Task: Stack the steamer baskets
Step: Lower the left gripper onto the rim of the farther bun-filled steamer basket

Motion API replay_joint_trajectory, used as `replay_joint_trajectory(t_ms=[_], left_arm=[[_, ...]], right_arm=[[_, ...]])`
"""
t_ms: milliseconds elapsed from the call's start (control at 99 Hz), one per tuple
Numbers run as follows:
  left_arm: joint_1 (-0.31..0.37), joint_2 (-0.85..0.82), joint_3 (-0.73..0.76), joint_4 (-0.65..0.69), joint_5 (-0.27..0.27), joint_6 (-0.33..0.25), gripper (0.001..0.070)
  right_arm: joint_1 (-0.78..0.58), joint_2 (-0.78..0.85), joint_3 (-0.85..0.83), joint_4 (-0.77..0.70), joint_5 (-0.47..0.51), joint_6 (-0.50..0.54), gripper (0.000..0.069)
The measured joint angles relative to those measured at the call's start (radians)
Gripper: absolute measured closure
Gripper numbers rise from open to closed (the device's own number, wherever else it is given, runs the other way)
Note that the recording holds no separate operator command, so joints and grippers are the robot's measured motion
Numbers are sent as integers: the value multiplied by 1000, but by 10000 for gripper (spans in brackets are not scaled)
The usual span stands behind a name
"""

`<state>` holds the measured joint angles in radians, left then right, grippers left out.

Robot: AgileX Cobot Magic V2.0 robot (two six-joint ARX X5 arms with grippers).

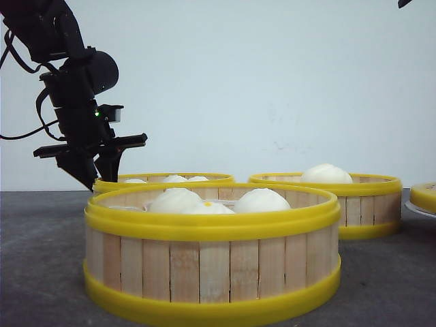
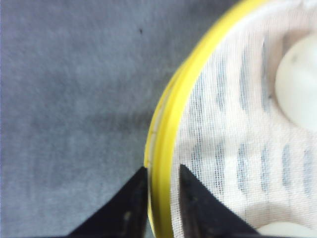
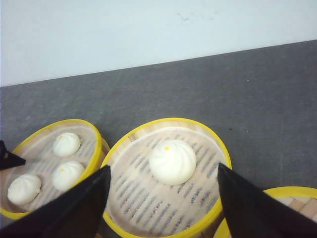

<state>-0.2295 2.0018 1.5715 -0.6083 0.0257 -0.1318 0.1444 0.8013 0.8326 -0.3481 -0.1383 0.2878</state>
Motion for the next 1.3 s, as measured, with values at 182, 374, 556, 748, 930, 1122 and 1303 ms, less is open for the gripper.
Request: replay_joint_trajectory(t_ms=[182,374,556,748,930,1122,1303], left_arm=[[1,0,50,-42,0,-10,677],[1,0,60,-85,-2,-11,682],[3,0,60,-100,-8,-11,682],[3,0,60,-101,-8,-11,682],[3,0,60,-103,-8,-10,682],[3,0,60,-100,-8,-3,682],[22,0,74,-105,33,-2,682]], right_arm=[[0,0,0,-16,0,-10,266],[0,0,0,-31,0,-23,266],[0,0,0,-30,0,-23,266],[0,0,0,-32,0,-23,266],[0,0,0,-36,0,-23,266],[0,0,0,-37,0,-23,266],[0,0,0,-37,0,-23,266]])
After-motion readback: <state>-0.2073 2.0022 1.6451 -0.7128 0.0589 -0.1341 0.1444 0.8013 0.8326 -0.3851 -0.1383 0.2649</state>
